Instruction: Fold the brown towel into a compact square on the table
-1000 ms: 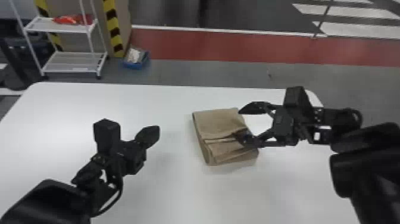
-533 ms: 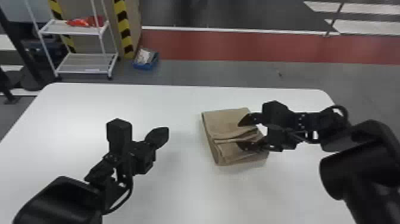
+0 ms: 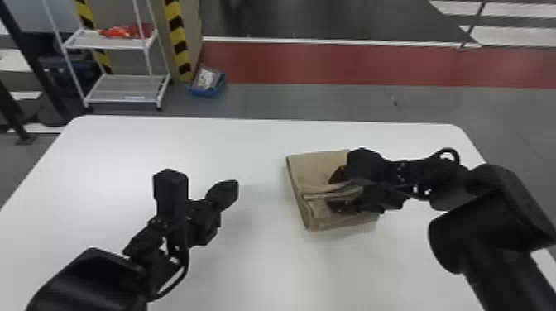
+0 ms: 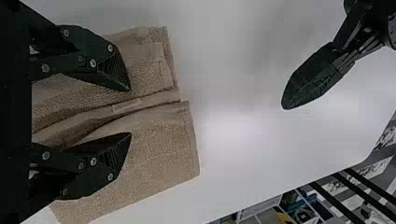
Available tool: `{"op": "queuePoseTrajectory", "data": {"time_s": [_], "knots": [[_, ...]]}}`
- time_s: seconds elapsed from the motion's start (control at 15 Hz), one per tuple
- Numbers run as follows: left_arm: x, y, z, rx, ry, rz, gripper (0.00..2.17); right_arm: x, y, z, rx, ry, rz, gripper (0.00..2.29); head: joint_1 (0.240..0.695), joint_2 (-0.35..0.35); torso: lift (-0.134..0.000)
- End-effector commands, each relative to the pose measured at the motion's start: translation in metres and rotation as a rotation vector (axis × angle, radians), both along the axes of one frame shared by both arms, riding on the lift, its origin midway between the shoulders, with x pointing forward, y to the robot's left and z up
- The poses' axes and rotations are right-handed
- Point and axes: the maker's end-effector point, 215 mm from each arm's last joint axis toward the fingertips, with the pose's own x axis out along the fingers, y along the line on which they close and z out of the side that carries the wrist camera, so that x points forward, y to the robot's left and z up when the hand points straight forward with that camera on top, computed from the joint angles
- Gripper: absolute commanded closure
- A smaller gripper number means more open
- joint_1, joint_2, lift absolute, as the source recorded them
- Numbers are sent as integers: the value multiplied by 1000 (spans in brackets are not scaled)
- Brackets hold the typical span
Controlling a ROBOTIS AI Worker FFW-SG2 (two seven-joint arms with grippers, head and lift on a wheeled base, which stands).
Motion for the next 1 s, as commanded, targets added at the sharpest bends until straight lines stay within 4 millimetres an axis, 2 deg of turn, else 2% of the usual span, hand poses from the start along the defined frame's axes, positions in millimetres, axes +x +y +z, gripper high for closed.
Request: {"op": "queuePoseTrajectory", "data": {"time_s": [0.0,0.07,0.27,0.53,0.6,0.67,0.73,0.8,0.93], "knots": [[-1,0,0,-1,0,-1,1717,3,0,0,-6,-4,-5,697,695,-40,-124],[-1,-1,0,-2,1,-2,1717,5,0,1,-3,-12,-8,765,695,-40,-124],[-2,-3,0,-3,1,-6,1717,8,-3,4,0,-12,-18,765,695,-42,-124],[-1,-4,1,-3,-1,-7,1717,8,-6,-8,-2,24,-23,765,695,-48,-124],[-1,-5,1,-1,-2,-8,1717,10,-7,-7,-3,31,-26,957,695,-49,-124],[-1,-5,1,-1,-2,-10,1717,12,-8,-6,-6,33,-32,1349,695,-50,-124],[-1,-6,0,0,0,-11,1717,12,-11,-7,-8,40,-43,1619,695,-51,-124],[-1,-4,0,1,-1,-8,1717,11,-13,-7,0,42,-47,1679,695,-52,-124],[-1,-4,0,1,-1,-8,1717,15,-23,12,25,-7,-69,1706,695,-55,-124]]}}
